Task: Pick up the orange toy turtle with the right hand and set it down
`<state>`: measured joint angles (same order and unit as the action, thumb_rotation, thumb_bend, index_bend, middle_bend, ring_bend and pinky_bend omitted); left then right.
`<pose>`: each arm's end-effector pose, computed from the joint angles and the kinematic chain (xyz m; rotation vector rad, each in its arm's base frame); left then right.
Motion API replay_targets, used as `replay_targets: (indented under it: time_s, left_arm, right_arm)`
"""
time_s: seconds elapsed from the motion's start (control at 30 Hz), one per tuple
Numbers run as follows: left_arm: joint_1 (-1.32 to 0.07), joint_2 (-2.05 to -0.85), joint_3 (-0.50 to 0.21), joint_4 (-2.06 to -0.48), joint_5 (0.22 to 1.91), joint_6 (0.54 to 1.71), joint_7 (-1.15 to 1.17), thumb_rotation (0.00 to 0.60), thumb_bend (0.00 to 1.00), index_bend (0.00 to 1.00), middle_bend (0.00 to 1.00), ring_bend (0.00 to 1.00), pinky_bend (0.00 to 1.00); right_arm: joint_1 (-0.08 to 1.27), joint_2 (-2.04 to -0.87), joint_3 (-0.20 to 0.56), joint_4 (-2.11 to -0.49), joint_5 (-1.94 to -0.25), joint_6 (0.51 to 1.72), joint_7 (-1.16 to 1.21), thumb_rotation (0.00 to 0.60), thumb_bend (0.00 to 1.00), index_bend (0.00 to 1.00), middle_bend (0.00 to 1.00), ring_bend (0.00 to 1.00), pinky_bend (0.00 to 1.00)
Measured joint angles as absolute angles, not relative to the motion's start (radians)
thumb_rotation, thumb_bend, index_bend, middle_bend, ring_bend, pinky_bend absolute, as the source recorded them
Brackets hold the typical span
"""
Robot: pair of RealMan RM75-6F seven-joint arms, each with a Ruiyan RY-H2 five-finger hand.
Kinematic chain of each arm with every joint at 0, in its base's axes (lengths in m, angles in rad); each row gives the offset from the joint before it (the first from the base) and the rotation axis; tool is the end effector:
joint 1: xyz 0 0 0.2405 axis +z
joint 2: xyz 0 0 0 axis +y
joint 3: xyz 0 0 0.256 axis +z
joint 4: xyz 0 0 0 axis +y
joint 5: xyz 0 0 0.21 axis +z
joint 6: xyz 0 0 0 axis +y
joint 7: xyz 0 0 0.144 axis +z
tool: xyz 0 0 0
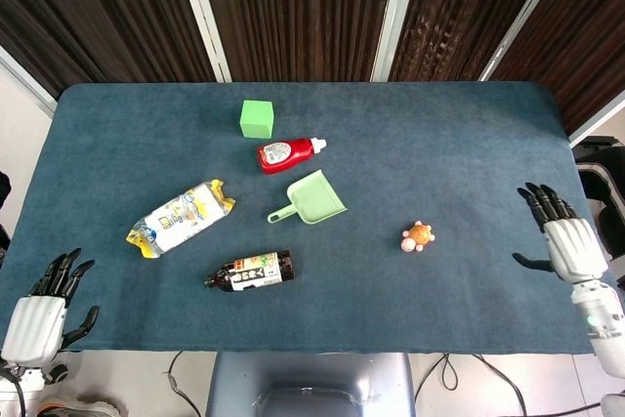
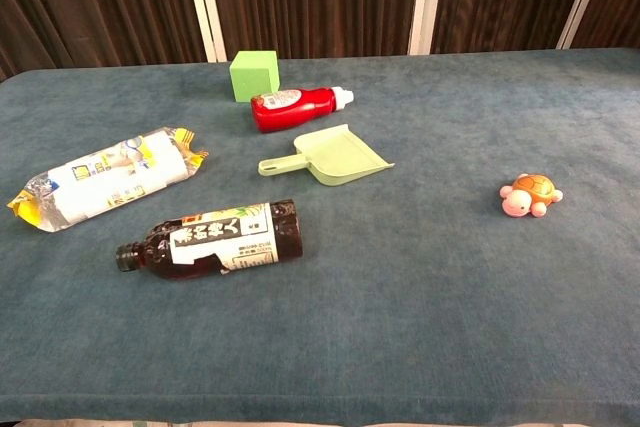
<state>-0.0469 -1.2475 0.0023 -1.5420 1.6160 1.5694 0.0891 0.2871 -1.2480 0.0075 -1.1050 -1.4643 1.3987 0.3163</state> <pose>-0.3022 0.1577 0.1220 -1.4506 -0.8324 -0.9387 -0.3620 -0.2555 0.1680 1.4787 -0.8191 0.9157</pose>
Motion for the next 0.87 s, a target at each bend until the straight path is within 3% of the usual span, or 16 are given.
replay_targets:
  time_s: [0.17,0.5,0.87]
  left_arm:
    - [-0.058,-1.248,0.002,-1.565,1.619,1.552,0.135,0.600,0.34,0.17,0.05,0.07,0.33]
    - [-0.060,-1.241,0.003,-1.595,1.627,1.556,0.166,0.600,0.34,0.17,0.05,0.07,0.33]
    - [-0.064,-1.237,0.005,-1.589,1.632,1.554,0.154,0.600,0.34,0.17,0.05,0.07,0.33]
  right_arm:
    - [0.211,-1.218,0.025,-1.127,-1.418,1.459,0.275,0.600,0.05,0.07,0.13,0.07,0.28]
    - [0.231,-1.185,0.043,-1.166,-1.386,1.315,0.236,0.600,0.05,0.07,0.13,0.07,0.29]
    - [0.217,-1.189,0.061,-1.170,-1.405,1.336,0.254,0.600,0.05,0.07,0.13,0.07,0.29]
